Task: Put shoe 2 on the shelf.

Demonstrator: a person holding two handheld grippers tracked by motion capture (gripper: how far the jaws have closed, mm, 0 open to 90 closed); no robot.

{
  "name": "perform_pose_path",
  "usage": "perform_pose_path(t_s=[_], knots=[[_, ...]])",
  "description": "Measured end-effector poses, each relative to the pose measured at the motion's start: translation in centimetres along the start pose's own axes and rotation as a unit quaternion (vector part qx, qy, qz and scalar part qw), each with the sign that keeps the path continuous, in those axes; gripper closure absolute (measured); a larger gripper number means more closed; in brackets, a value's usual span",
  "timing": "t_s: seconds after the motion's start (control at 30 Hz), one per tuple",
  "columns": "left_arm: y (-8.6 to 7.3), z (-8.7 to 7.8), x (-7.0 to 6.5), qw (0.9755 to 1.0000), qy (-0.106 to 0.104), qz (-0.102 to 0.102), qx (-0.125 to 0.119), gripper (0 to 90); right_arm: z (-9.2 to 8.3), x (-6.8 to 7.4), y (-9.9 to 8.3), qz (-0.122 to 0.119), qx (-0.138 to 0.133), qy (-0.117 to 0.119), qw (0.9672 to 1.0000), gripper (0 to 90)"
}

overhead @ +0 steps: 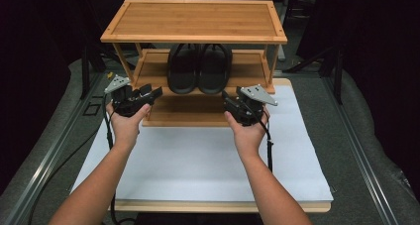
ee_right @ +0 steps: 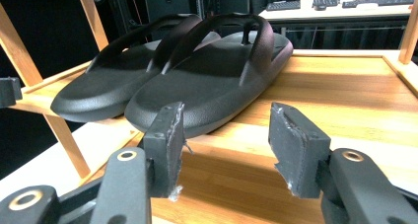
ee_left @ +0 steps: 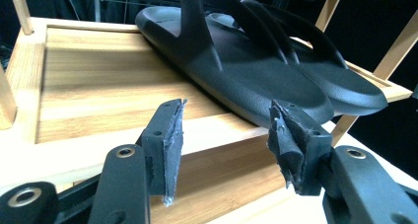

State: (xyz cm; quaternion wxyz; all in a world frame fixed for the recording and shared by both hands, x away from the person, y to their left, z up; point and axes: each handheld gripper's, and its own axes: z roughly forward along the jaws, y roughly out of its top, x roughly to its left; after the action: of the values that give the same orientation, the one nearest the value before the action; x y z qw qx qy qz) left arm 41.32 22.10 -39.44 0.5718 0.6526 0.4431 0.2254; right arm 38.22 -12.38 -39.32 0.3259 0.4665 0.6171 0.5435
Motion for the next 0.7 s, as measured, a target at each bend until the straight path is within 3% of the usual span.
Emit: perform_pose_path(t_s=[0.17, 0.23, 0.3, 0.5, 0.57, 0.7], knots=[[-0.3, -0.8, 0.1, 1.0000, 0.000, 0.005, -0.001, 47.1, -0.6, -0.1, -0.1, -0.031, 0.011, -0.030, 0.9990, 47.7], [-0.5, -1.2, 0.2, 1.0000, 0.000, 0.007, -0.002, 47.1, -1.0, -0.2, -0.2, -0.039, 0.015, -0.027, 0.9988, 47.7], [-0.6, -1.5, 0.3, 1.0000, 0.001, 0.008, 0.000, 47.1, -1.5, -0.5, -0.5, -0.035, 0.007, -0.036, 0.9987, 47.7], [-1.0, -2.3, 0.4, 0.9999, 0.004, 0.011, 0.000, 47.1, -2.6, -1.9, -1.1, -0.032, 0.029, -0.044, 0.9981, 48.3], [-1.2, -2.4, 0.5, 0.9999, 0.005, 0.012, 0.003, 47.1, -2.9, -2.2, -1.2, -0.023, 0.024, -0.051, 0.9981, 48.1], [-1.6, -2.7, 0.8, 0.9999, 0.007, 0.011, 0.004, 47.0, -3.4, -3.1, -1.8, -0.015, 0.033, -0.043, 0.9984, 48.0]])
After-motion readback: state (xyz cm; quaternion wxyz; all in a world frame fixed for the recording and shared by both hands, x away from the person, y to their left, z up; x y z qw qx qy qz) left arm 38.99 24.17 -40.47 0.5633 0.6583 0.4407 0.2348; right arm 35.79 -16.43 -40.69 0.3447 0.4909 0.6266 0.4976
